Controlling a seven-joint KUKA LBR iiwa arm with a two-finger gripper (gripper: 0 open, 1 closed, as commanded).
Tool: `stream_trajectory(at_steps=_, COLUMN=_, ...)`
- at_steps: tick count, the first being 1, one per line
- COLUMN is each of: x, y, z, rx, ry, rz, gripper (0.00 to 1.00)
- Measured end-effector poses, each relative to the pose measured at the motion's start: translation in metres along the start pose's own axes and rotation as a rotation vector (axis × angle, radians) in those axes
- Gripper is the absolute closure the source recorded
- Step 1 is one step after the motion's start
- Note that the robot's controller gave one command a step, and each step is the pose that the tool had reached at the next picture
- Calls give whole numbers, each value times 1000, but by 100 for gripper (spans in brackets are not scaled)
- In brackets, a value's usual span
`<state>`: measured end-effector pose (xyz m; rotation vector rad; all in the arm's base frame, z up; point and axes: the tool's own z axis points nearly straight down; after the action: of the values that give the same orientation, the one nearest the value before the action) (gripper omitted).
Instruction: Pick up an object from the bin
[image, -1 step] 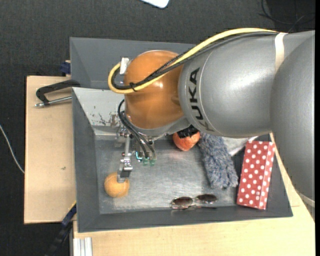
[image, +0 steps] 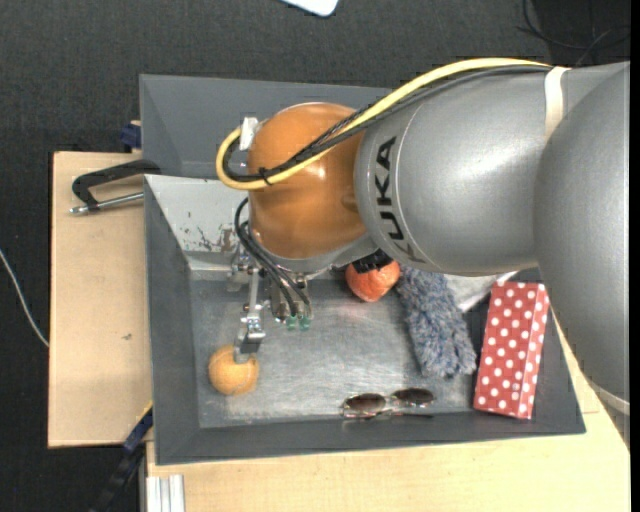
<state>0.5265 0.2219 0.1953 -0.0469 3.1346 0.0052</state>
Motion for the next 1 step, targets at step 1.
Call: stream_trajectory(at_steps=1, x=-1, y=9, z=105, rx=-14, ry=-12, rz=-285, gripper=100)
